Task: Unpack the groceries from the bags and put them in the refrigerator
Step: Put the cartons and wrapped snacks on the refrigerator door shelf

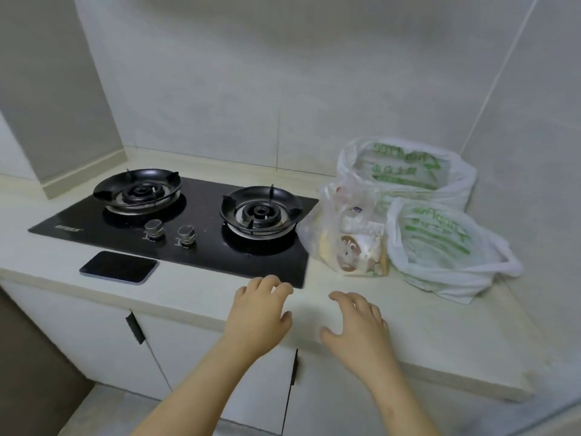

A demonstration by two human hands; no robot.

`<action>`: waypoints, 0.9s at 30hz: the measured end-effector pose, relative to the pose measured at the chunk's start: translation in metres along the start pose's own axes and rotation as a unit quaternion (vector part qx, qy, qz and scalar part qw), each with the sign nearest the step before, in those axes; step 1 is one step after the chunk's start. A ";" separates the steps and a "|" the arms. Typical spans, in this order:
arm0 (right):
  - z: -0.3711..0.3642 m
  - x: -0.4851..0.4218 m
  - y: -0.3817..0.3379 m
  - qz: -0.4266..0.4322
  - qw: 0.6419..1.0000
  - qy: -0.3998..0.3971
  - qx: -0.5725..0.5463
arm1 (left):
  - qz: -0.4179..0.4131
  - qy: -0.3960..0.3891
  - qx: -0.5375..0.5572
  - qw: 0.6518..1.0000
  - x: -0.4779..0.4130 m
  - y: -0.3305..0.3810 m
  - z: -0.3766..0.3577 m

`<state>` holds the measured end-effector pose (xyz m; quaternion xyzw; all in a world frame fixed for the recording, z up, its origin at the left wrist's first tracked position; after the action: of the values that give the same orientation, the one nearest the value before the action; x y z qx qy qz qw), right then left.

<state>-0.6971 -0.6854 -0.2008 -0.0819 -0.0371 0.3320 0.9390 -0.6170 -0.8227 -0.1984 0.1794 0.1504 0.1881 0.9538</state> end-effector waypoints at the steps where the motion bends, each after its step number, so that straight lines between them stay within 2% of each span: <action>1: 0.000 -0.005 0.005 -0.008 1.000 0.001 0.000 | -0.011 0.002 0.002 1.000 -0.007 0.002 -0.004; 7: 0.007 -0.051 0.042 -0.037 0.999 0.024 -0.004 | -0.095 0.045 0.030 0.994 -0.066 0.014 -0.032; 16: 0.025 -0.143 0.115 -0.031 0.998 0.055 -0.009 | -0.120 0.097 0.059 0.986 -0.169 0.064 -0.068; 19: 0.030 -0.169 0.136 -0.011 0.998 0.058 -0.003 | -0.113 0.135 0.025 0.984 -0.194 0.078 -0.077; 23: 0.038 -0.199 0.156 0.012 0.997 0.073 -0.008 | -0.061 0.195 -0.038 0.978 -0.218 0.081 -0.080; 27: 0.038 -0.221 0.160 0.033 0.996 0.077 -0.030 | 0.002 0.190 -0.095 0.977 -0.235 0.073 -0.080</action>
<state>-0.9718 -0.6970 -0.1957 -0.1361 0.0277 0.3544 0.9247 -0.8756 -0.8341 -0.1891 0.0490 0.3101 0.2337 0.9202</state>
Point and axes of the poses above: each hand's wrist, its own x-axis away from the middle knuckle, its own z-axis out of the back of the hand, y = z × x, the point moved 4 cm from there along -x, towards the middle knuckle, and after that the axes turned 13 degrees about x, right-handed, at the moved point
